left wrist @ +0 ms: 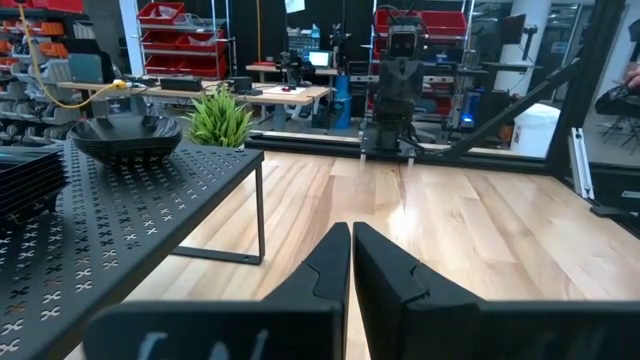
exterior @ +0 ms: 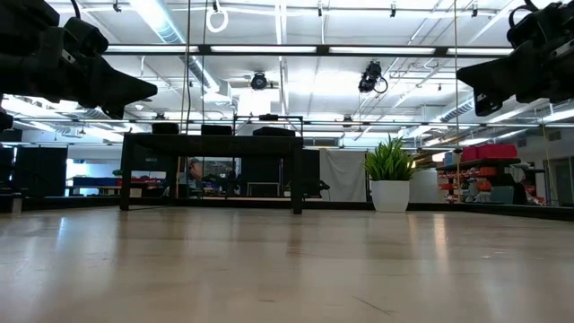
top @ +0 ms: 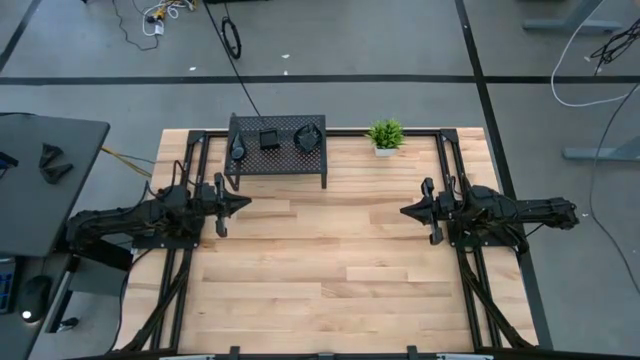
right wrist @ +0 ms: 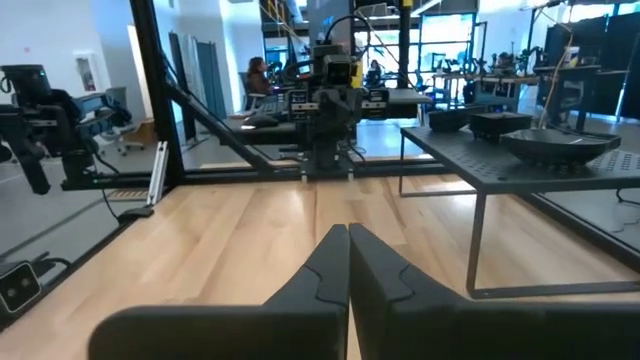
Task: Pick & Place Mini shaped plates
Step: Return to Home Position
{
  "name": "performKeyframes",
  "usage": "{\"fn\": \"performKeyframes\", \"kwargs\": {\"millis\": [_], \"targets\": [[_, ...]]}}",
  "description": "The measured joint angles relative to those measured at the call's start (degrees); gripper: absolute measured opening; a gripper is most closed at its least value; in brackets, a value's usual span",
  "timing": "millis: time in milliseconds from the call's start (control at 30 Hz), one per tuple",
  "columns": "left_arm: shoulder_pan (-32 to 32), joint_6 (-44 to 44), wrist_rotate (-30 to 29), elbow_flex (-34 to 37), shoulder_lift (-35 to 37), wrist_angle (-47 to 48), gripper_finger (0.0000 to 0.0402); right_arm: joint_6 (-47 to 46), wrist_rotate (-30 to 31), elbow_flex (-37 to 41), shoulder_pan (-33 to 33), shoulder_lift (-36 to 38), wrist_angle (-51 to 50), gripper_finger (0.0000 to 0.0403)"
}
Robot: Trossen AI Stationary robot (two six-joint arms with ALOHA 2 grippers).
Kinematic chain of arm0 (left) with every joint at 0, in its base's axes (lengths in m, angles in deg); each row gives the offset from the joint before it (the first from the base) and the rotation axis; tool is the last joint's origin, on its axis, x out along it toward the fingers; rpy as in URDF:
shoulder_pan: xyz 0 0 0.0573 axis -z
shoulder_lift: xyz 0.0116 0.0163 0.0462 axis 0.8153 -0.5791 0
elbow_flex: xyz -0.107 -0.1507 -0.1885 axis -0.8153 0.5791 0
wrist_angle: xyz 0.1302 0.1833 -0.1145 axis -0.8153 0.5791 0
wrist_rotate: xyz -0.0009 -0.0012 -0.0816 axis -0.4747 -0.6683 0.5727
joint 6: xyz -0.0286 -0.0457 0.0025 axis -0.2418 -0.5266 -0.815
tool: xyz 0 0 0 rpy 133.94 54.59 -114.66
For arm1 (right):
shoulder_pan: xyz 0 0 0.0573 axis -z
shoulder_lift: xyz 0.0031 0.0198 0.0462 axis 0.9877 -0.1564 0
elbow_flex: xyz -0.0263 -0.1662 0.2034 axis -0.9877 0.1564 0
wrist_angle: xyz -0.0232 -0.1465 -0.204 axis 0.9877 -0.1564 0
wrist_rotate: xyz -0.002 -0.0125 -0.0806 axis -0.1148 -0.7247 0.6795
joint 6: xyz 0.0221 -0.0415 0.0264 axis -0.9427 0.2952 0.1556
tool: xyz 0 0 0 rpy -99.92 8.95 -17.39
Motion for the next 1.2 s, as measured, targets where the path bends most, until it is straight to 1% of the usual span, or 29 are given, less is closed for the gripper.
{"fn": "performKeyframes", "kwargs": {"millis": [1100, 1200], "targets": [[0.04, -0.02, 0.00, 0.00, 0.00, 0.03, 0.0019, -0.16, 0.02, 0.02, 0.00, -0.57, 0.41, 0.0004], [1.95, -0.02, -0.50, 0.02, 0.75, 0.14, 0.0019, -0.14, 0.04, 0.02, 0.00, -0.57, 0.41, 0.0004]]}}
